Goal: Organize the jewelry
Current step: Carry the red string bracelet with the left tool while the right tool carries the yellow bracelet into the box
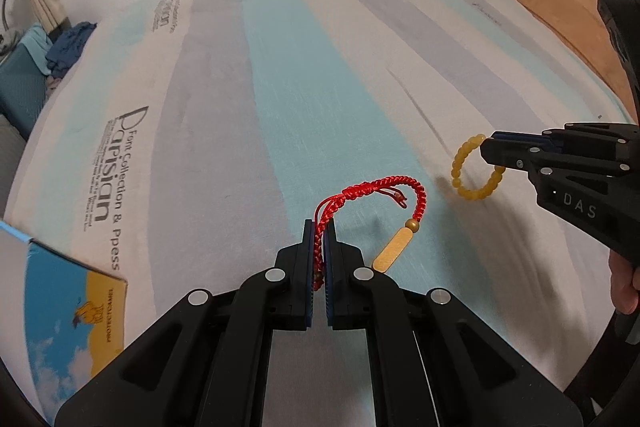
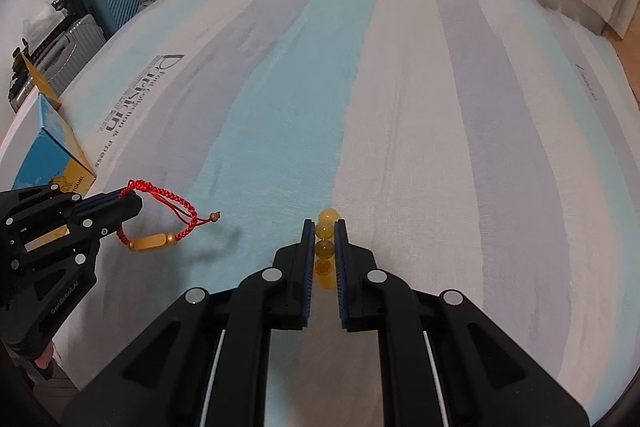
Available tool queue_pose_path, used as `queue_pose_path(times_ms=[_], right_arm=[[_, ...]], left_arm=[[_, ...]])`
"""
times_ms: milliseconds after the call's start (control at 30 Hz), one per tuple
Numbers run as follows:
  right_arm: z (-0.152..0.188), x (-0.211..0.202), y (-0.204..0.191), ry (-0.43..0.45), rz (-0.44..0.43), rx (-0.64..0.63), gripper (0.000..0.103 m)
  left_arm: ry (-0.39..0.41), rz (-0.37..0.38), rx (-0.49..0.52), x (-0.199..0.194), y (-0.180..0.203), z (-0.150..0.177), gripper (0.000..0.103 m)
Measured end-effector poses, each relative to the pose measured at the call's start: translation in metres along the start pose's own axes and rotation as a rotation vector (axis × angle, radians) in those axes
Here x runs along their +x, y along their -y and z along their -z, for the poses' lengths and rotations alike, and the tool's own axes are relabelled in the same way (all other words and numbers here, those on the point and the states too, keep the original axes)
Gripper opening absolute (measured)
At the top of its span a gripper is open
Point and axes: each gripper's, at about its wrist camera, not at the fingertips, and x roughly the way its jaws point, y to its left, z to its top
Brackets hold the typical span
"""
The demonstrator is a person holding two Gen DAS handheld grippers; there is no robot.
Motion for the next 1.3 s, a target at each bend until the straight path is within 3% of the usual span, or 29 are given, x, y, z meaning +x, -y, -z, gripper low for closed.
queue_pose_path(times_ms=[767, 1300], right_arm=[[-0.012, -0.091, -0.064, 0.131, 0.0, -0.028, 0.009], [-0.023, -0.132, -0.17, 0.199, -0.047, -0.125, 0.009]], left_arm=[[0.069, -0.082, -0.084, -0.1, -0.037, 0.017, 0.003], [0.128, -0.142, -0.19, -0.173, -0.114, 0.059, 0.003]])
